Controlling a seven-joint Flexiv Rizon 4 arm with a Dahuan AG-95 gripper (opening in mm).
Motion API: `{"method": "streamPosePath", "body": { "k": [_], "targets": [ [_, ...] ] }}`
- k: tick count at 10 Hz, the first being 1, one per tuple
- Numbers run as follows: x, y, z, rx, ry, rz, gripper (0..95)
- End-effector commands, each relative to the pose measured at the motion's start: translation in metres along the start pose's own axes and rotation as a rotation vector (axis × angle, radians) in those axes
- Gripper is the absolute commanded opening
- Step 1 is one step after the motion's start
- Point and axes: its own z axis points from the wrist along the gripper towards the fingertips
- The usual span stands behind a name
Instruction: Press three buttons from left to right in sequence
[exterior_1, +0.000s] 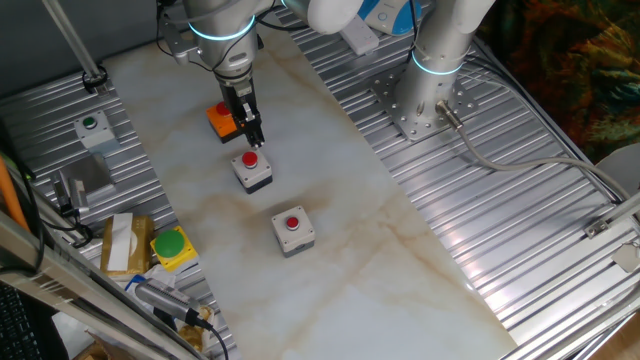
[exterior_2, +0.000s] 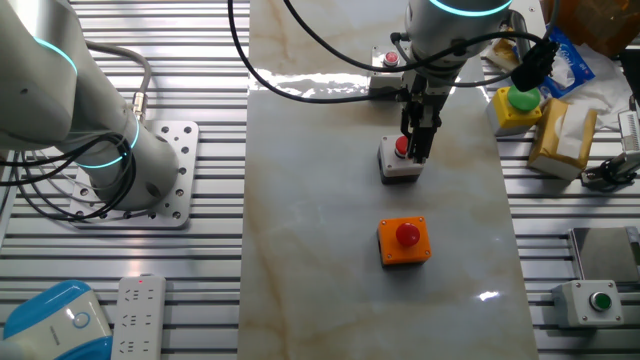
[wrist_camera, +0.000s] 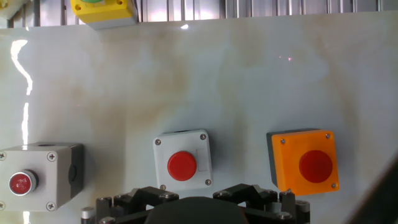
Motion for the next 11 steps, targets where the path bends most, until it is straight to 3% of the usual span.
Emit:
{"method": "streamPosePath", "body": {
  "k": [1,2,3,9,10,11],
  "targets": [
    [0.000,0.000,0.000,0.090,0.075,0.167,0.0],
    [0.000,0.000,0.000,0.039,0.078,0.195,0.0],
    [0.000,0.000,0.000,0.029,0.079,0.201,0.0],
    [0.002,-0.009,-0.004,0.041,0.084,0.167,0.0],
    [0.007,-0.029,-0.008,0.039,0.084,0.148,0.0],
    [0.009,-0.036,-0.010,0.035,0.084,0.141,0.0]
  ]
}}
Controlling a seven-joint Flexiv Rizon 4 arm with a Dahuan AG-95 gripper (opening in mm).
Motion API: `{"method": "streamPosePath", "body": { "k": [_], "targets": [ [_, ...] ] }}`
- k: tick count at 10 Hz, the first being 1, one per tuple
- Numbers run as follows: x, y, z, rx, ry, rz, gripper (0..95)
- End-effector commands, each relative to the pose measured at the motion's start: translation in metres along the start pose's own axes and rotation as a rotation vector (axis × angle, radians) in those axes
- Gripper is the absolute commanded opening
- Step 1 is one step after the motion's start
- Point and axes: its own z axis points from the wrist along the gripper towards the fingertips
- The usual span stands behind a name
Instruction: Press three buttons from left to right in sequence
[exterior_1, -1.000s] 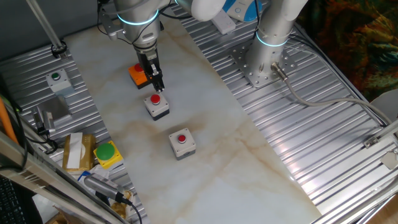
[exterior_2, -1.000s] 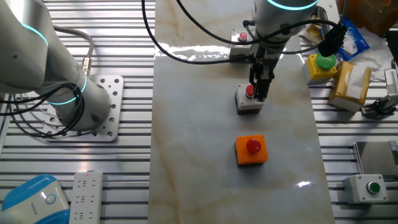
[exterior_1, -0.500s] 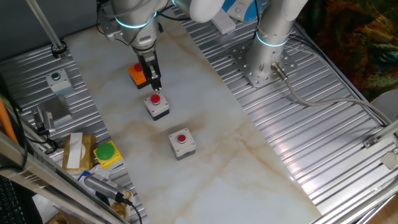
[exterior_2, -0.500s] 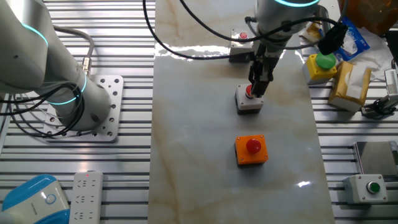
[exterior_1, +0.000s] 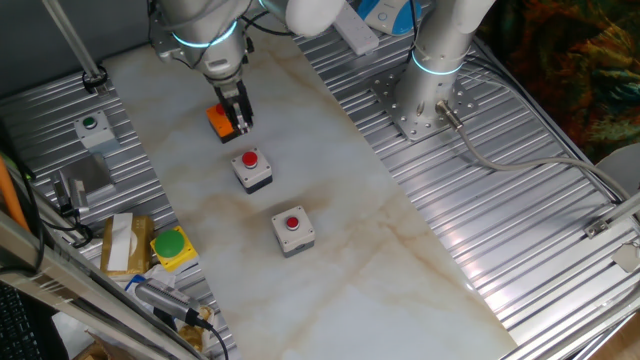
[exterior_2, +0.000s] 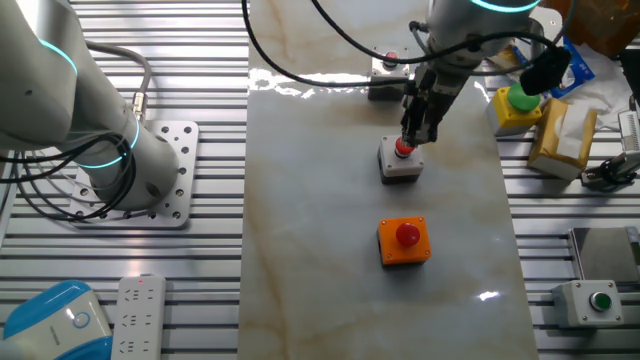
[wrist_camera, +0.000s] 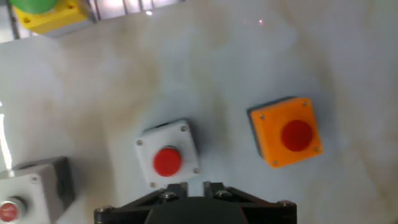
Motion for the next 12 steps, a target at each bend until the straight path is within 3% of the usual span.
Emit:
{"method": "streamPosePath", "body": {
  "k": [1,2,4,7,8,12],
  "targets": [
    [0.004,-0.027,-0.002,-0.016,-0.015,-0.053,0.0],
    [0.005,-0.046,0.002,-0.011,-0.014,-0.075,0.0],
    [0.008,-0.066,0.015,-0.014,-0.018,-0.081,0.0],
    [0.008,-0.075,0.025,-0.002,-0.038,-0.084,0.0],
    [0.007,-0.080,0.030,0.017,-0.069,-0.081,0.0],
    [0.004,-0.106,0.039,0.013,-0.104,-0.100,0.0]
  ]
}}
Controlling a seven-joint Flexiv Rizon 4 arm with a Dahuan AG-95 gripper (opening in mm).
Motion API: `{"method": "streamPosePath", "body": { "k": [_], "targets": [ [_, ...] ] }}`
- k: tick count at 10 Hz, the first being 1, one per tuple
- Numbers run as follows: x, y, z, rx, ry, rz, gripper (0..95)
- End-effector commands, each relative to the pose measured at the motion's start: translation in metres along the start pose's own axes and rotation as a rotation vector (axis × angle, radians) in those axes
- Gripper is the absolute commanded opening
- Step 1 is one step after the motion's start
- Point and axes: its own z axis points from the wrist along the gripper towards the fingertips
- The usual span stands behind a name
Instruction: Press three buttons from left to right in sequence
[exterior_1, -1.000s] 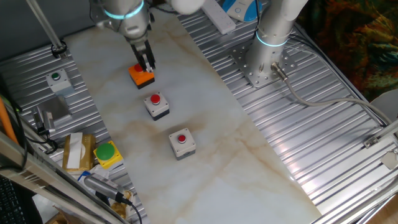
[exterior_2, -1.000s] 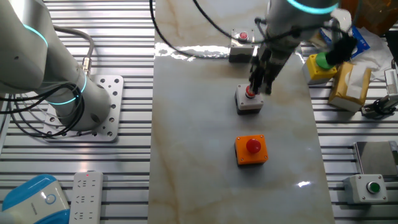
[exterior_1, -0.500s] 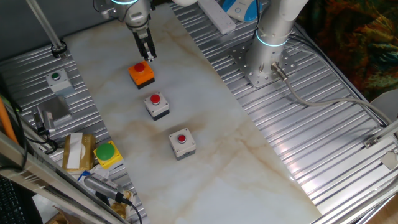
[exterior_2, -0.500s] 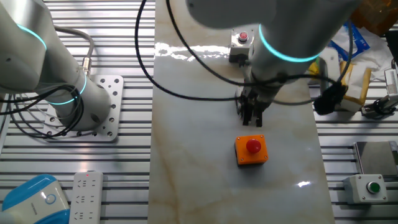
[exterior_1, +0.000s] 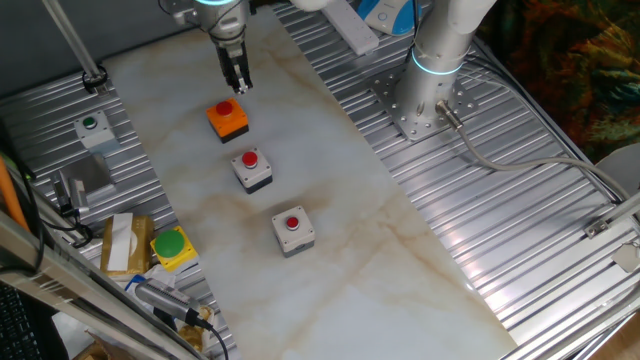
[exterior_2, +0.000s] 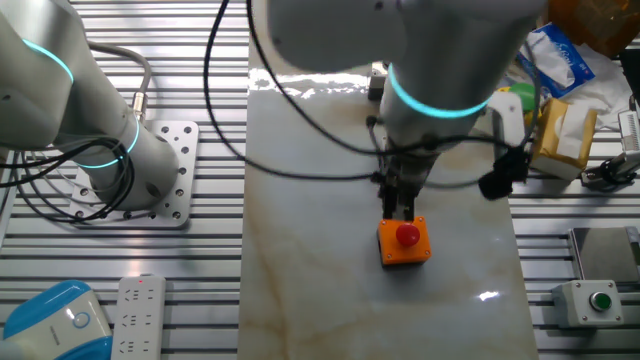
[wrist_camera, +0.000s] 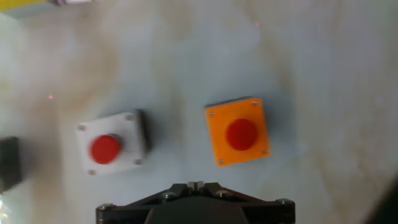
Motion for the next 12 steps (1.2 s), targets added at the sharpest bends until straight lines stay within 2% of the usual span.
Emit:
{"method": "streamPosePath", "body": {
  "k": [1,4,6,8,10,12],
  "targets": [
    [-0.008,-0.007,0.009,0.002,-0.033,-0.004,0.0],
    [-0.035,-0.006,0.007,0.012,-0.051,0.003,0.0],
    [-0.045,-0.006,0.010,0.015,-0.059,0.003,0.0],
    [-0.045,-0.007,0.017,0.007,-0.067,-0.005,0.0],
    [-0.044,-0.010,0.021,0.003,-0.060,-0.020,0.0],
    [-0.040,-0.011,0.027,-0.033,-0.049,-0.020,0.0]
  ]
}}
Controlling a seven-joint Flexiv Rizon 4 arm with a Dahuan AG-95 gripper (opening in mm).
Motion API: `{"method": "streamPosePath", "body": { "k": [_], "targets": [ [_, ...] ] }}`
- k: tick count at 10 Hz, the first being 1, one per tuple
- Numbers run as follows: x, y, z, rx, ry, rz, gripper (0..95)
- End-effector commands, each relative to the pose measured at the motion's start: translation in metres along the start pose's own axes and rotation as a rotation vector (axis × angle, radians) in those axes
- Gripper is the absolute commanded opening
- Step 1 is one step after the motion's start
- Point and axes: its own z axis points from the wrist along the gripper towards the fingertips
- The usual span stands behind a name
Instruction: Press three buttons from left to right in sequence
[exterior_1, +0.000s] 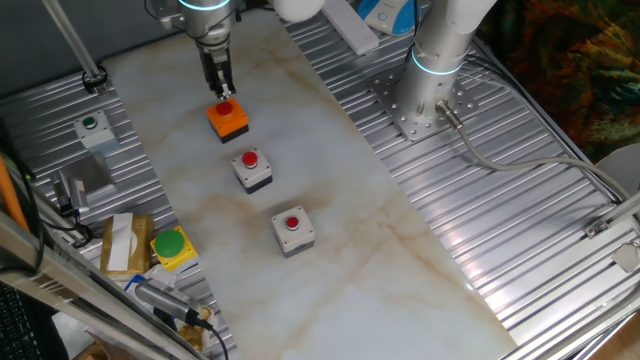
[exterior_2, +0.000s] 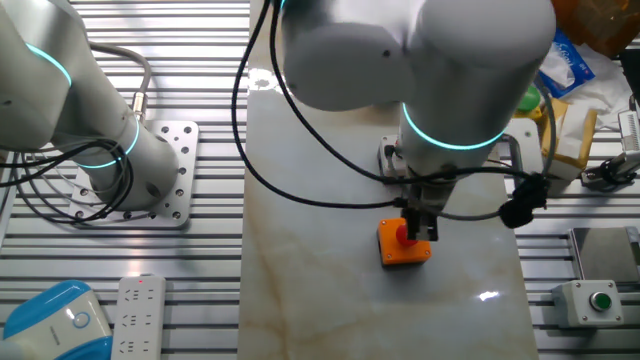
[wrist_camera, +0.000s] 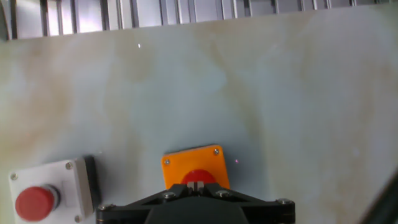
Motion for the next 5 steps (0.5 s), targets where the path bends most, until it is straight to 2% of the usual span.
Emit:
{"method": "streamPosePath", "body": {
  "k": [1,2,5],
  "targets": [
    [0.002,0.000,0.007,-0.039,0.006,0.002,0.0],
    [0.004,0.000,0.012,-0.041,0.004,0.002,0.0],
    [0.004,0.001,0.017,-0.046,0.003,-0.001,0.0]
  ]
}}
